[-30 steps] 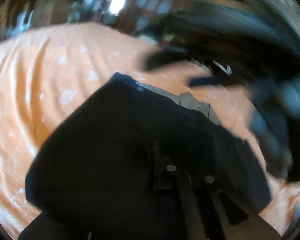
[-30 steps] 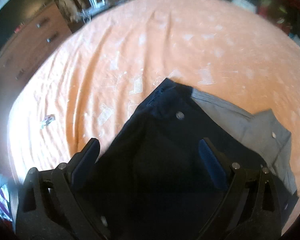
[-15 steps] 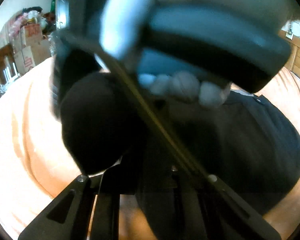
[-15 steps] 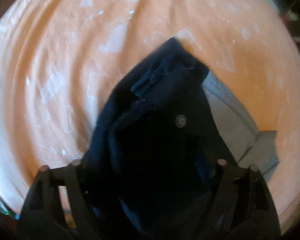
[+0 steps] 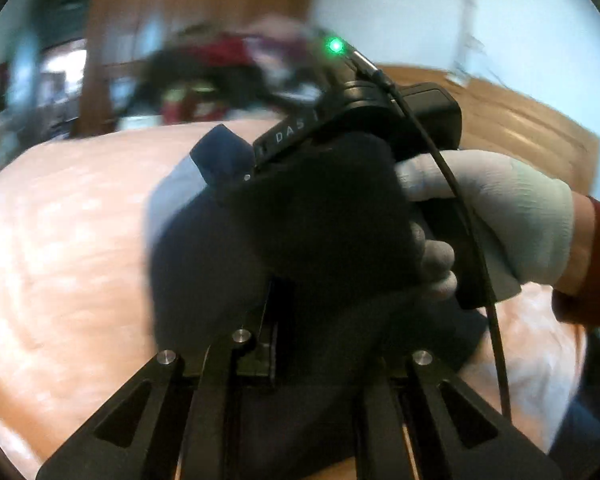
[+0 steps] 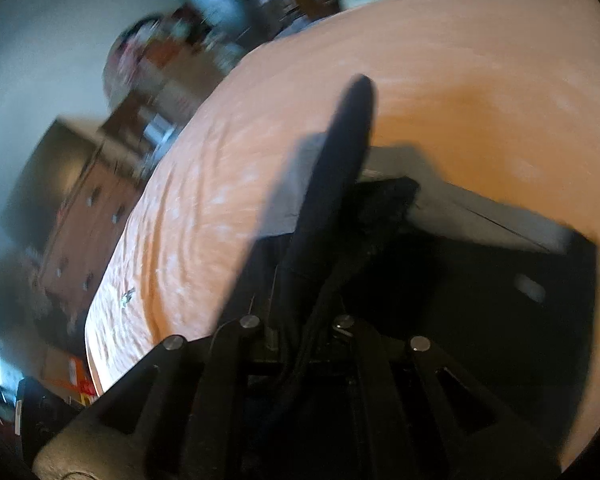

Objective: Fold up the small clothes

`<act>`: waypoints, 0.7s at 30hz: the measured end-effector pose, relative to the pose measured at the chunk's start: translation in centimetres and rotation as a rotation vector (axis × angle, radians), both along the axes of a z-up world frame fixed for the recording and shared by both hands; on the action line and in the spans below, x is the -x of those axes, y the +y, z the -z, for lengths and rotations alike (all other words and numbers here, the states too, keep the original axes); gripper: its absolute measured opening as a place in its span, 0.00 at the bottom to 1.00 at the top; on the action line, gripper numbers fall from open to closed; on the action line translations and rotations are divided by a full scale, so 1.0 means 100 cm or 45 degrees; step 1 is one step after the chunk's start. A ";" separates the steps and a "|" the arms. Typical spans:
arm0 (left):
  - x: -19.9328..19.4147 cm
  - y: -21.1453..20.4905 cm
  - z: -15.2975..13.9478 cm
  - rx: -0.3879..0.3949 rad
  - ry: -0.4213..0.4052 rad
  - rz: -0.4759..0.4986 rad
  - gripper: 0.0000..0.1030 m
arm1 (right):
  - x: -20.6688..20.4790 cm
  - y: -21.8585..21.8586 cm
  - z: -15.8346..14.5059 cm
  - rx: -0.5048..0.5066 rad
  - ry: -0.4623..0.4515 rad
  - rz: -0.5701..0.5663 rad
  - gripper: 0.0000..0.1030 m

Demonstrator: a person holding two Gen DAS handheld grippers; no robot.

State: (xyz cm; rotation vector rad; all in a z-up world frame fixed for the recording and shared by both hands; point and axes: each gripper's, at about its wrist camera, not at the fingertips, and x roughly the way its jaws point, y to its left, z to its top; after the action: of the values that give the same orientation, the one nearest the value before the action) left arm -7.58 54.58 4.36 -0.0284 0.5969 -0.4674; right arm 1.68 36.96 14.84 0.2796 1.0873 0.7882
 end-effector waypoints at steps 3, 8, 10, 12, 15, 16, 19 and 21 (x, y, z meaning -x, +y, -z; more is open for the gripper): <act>-0.004 -0.057 0.014 -0.053 0.055 0.149 0.09 | -0.006 -0.062 0.025 -0.059 0.075 0.117 0.05; -0.011 -0.104 0.038 -0.094 0.169 0.256 0.09 | -0.013 -0.122 0.078 -0.102 0.197 0.212 0.05; -0.017 -0.134 0.040 -0.123 0.194 0.285 0.09 | -0.020 -0.138 0.078 -0.134 0.208 0.215 0.05; -0.032 -0.143 0.040 -0.144 0.214 0.304 0.09 | -0.026 -0.149 0.083 -0.179 0.226 0.217 0.05; -0.055 -0.169 0.050 -0.199 0.287 0.327 0.19 | -0.030 -0.147 0.102 -0.211 0.308 0.198 0.05; -0.065 -0.171 0.060 -0.233 0.327 0.332 0.22 | -0.032 -0.146 0.108 -0.199 0.318 0.190 0.05; -0.061 -0.180 0.065 -0.276 0.325 0.329 0.25 | -0.028 -0.150 0.109 -0.243 0.350 0.189 0.06; -0.051 -0.175 0.054 -0.258 0.319 0.347 0.28 | -0.020 -0.149 0.103 -0.244 0.367 0.185 0.12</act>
State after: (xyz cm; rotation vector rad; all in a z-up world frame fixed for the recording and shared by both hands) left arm -2.47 37.11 -1.05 0.1918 0.8977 -0.6709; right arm 3.66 22.11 4.59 0.6427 1.2463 0.7366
